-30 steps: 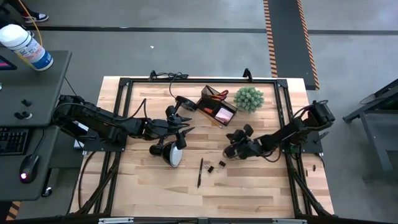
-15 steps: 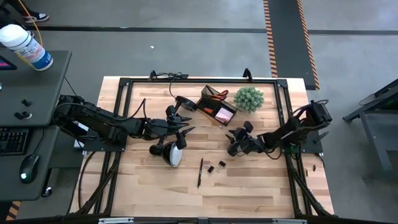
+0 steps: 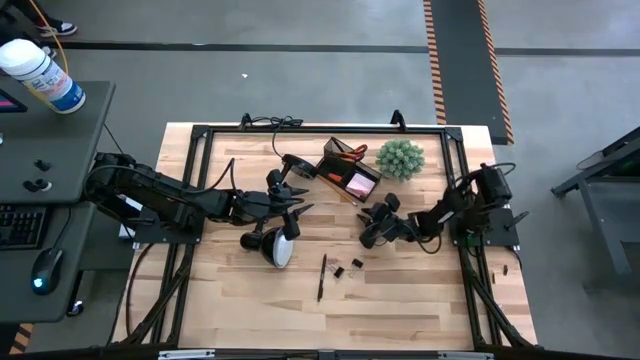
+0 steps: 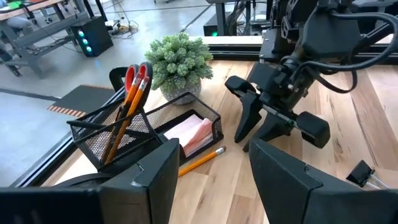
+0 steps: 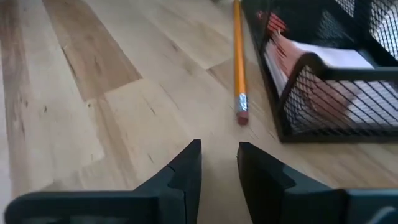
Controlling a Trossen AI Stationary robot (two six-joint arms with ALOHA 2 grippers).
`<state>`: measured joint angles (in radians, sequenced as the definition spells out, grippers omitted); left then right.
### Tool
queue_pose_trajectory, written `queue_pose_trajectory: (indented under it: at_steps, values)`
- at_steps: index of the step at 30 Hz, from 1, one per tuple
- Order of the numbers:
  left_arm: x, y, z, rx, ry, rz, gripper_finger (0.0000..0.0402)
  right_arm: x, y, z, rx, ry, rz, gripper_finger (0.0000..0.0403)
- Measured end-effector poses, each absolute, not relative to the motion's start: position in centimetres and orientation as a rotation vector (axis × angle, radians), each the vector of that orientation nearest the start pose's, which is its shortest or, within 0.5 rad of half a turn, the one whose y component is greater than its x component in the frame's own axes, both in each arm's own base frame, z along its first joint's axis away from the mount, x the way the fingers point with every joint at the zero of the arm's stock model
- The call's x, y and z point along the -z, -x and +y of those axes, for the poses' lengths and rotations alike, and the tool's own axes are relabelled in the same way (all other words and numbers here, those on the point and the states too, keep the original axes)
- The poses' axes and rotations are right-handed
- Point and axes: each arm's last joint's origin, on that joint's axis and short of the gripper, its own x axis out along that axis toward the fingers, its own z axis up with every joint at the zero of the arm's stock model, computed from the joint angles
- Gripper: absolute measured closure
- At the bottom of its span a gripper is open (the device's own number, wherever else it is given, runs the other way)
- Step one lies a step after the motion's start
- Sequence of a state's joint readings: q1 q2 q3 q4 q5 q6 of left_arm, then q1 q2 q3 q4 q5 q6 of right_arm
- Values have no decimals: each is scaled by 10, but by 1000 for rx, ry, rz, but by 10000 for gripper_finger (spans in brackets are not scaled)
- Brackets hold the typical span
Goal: Pick and place office supplies into organizer
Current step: Put the orange pencil into the desk organizer
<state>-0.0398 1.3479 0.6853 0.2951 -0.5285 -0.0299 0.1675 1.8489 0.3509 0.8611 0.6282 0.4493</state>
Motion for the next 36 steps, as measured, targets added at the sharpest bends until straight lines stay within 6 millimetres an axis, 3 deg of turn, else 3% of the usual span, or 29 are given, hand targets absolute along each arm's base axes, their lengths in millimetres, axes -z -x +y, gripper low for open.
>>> queue_pose_trajectory:
  at_steps: [9, 36]
  values:
    - [-224, -279, 3, -488, -75, 349, 218, -55, -260, 20, 598, -151, 482, 299]
    - [-224, -278, 4, -488, -78, 357, 218, -48, -250, 36, 599, -214, 539, 299]
